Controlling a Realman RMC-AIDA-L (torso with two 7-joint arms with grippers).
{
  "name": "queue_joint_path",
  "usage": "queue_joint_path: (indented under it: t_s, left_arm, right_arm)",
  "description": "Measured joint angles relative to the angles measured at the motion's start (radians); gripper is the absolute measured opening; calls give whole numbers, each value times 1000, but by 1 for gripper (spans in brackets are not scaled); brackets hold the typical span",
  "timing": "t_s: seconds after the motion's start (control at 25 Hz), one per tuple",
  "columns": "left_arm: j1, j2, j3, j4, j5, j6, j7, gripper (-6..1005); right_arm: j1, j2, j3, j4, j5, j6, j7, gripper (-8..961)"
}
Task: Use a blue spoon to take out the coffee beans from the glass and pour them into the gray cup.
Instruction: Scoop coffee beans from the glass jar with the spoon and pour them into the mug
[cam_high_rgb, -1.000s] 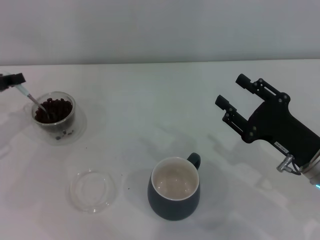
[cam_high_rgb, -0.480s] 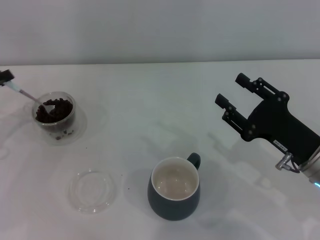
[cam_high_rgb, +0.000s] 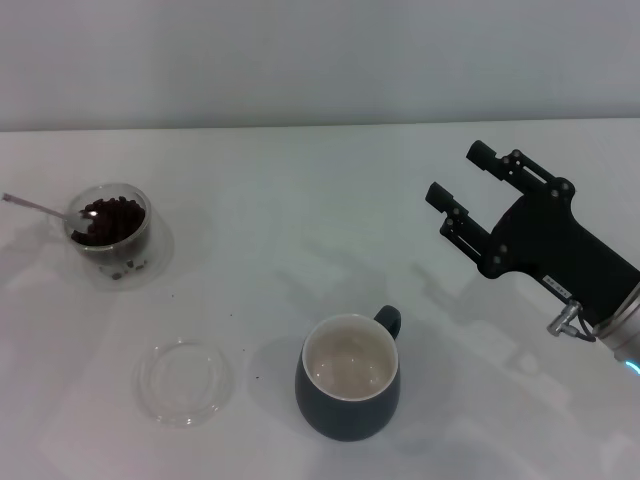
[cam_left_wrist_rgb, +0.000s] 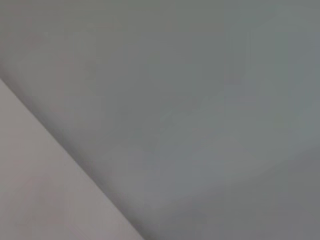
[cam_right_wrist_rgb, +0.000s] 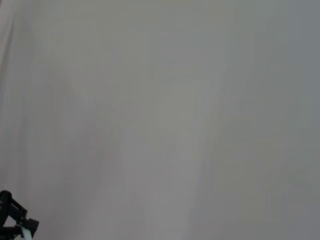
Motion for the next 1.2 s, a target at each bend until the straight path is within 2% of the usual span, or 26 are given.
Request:
queue_joint_path:
  t_s: [0.4,0.64,0.96,1.2]
  left_arm:
    - [65,-4,-44,-2,-52,94,13,132]
    - [81,-6,-55,3,-59,167,36,132]
    - [51,-8,-44,0,-41,226,42,132]
    - [5,-24,-30,-4,-1,263,21,132]
  right_arm:
    - [-11,0,-15,-3,-5,-10,7,621]
    - [-12,0,-17,-3,-5,-11,13,620]
    - [-9,-1,1,2,3,-9,6,620]
    - [-9,-1,22,11,5,-1,-18,620]
